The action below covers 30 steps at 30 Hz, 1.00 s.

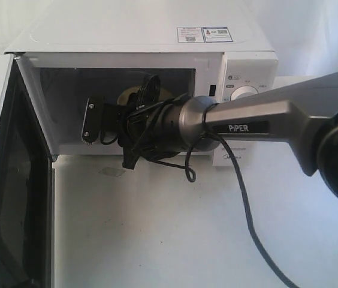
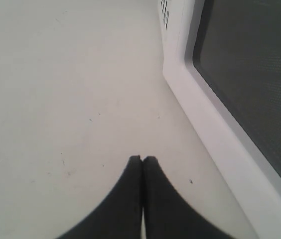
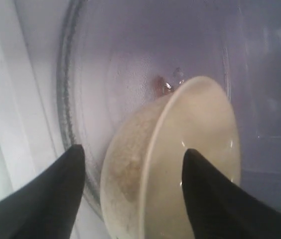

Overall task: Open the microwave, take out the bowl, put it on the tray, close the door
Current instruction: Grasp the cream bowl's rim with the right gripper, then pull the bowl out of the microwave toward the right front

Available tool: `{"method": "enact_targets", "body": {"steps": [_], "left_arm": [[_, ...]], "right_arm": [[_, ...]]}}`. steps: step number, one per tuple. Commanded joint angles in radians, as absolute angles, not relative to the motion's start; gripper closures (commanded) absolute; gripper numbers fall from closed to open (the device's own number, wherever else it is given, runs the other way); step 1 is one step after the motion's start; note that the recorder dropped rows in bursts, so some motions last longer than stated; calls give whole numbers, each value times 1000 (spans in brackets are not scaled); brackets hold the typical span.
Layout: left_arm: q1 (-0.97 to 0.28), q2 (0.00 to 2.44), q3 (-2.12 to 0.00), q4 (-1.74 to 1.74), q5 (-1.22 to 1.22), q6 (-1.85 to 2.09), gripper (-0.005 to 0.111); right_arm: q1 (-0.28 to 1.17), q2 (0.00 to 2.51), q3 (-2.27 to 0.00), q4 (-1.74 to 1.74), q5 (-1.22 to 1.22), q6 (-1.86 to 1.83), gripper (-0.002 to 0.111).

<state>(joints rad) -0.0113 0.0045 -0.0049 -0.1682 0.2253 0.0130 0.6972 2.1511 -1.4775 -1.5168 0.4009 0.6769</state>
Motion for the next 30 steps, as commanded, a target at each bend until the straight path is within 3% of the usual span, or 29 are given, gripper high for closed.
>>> {"method": "enact_targets", "body": {"steps": [1,3,5,6,8,15,22,30], "left_arm": [[-10,0,0,-170,224,7,107],[-10,0,0,-170,224,7,107],[-10,0,0,-170,224,7,107],[-10,0,0,-170,224,7,107],[-10,0,0,-170,224,7,107],[-10,0,0,-170,224,7,107],[-10,0,0,-170,224,7,107],[-10,0,0,-170,224,7,107]], "right_arm": [[684,2175,-1505,-1522,439,714,54],[684,2183,-1507,-1522,442,734,57],[684,2184,-1507,-1522,452,741,73],[686,2184,-1507,-1522,469,741,91],[692,2177,-1507,-1508,498,745,108],[813,2047,-1476,-1090,534,704,108],[979,1782,-1221,-893,669,568,108],[873,1627,-878,-969,774,744,108]]}}
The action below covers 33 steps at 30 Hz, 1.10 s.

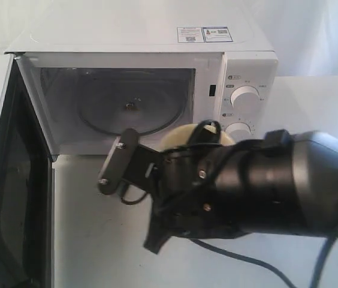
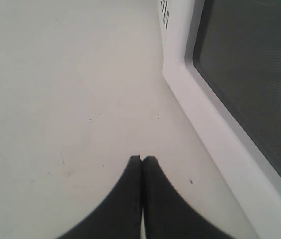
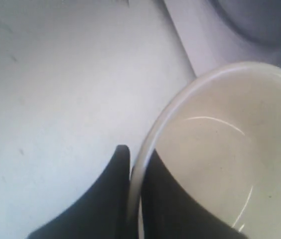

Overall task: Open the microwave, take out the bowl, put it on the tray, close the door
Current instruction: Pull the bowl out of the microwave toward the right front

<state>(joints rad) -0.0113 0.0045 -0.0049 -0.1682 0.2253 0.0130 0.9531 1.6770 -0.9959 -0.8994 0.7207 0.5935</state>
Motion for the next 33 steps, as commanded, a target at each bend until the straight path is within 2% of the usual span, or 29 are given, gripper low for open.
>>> {"method": "enact_targets", "body": {"steps": [1,4,10,18,23,33], "left_arm": [[-10,0,0,-170,224,7,107],[-10,0,0,-170,224,7,107],[-10,0,0,-170,224,7,107],[-10,0,0,-170,224,7,107],[-10,0,0,-170,224,7,107],[-10,0,0,-170,224,7,107]], "right_arm": [[840,1619,-842,-989,775,808,108],[754,1607,-761,-977,713,872,108],[672,1605,-708,-905,417,856,108],[562,1605,-708,-881,494,812,108],[558,1609,-708,-821,393,741,108],[558,1609,-708,-821,491,722,108]]}}
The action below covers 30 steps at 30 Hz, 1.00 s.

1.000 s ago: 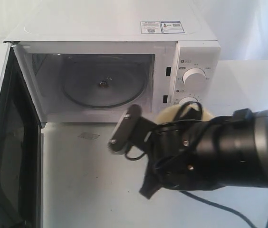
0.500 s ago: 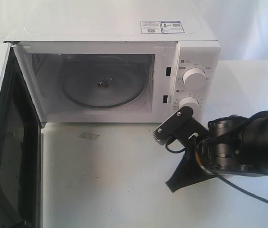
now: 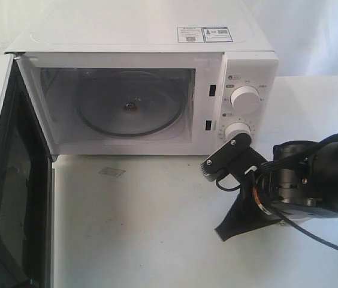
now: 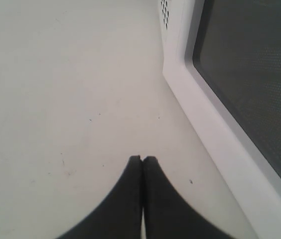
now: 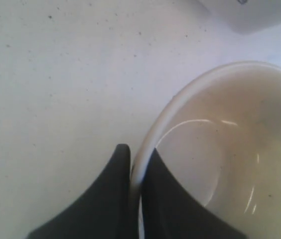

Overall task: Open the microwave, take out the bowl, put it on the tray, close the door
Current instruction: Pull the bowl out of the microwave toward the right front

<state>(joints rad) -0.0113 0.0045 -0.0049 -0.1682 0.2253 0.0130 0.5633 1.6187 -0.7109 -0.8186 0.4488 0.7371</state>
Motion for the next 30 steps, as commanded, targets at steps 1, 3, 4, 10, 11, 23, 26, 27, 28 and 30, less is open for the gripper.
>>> {"method": "enact_targets", "body": {"steps": [1,3,4,10,11,23,26,27,28,30], "left_arm": [[-10,0,0,-170,224,7,107],[-10,0,0,-170,224,7,107],[-10,0,0,-170,224,7,107],[-10,0,0,-170,224,7,107],[-10,0,0,-170,224,7,107],[-10,0,0,-170,224,7,107],[-10,0,0,-170,224,7,107],[-10,0,0,-170,224,7,107],[-10,0,0,-170,224,7,107],[-10,0,0,-170,224,7,107]], "right_arm": [[558,1609,-708,-821,484,722,108],[558,1609,-708,-819,455,722,108],[558,1609,-708,-819,442,722,108],[558,1609,-708,-807,430,722,99],[558,1609,-708,-807,438,722,94],[558,1584,-710,-778,482,722,77],[558,1510,-710,-749,505,718,77],[558,1482,-710,-746,498,718,77],[560,1444,-712,-731,496,718,77],[575,1357,-719,-689,508,718,77]]}}
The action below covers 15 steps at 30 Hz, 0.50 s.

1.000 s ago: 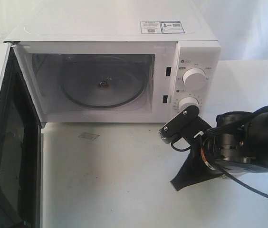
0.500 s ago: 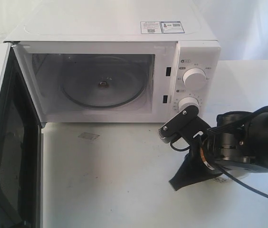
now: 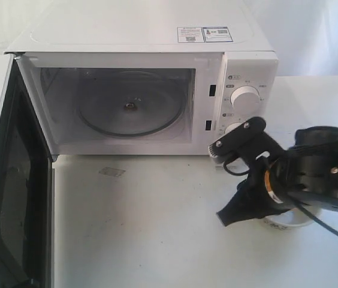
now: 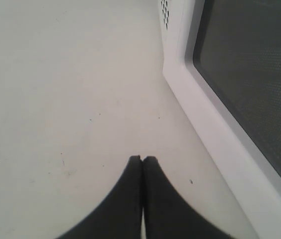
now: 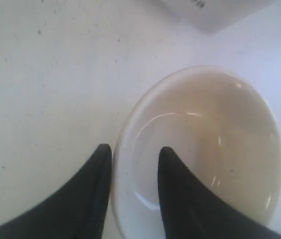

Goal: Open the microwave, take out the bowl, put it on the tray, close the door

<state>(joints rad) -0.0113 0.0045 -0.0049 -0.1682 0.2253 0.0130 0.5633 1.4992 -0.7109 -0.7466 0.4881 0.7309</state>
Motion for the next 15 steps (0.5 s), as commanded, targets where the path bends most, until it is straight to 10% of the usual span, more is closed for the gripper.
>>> {"method": "enact_targets", "body": {"steps": [1,8,15], "left_arm": [[-10,0,0,-170,224,7,107],[-10,0,0,-170,224,7,107],[-10,0,0,-170,224,7,107]], "right_arm": [[579,1320,-721,-670,523,708,77],[597,1024,-721,-518,616,608,108],[597,855,-721,-531,840,605,108]]}}
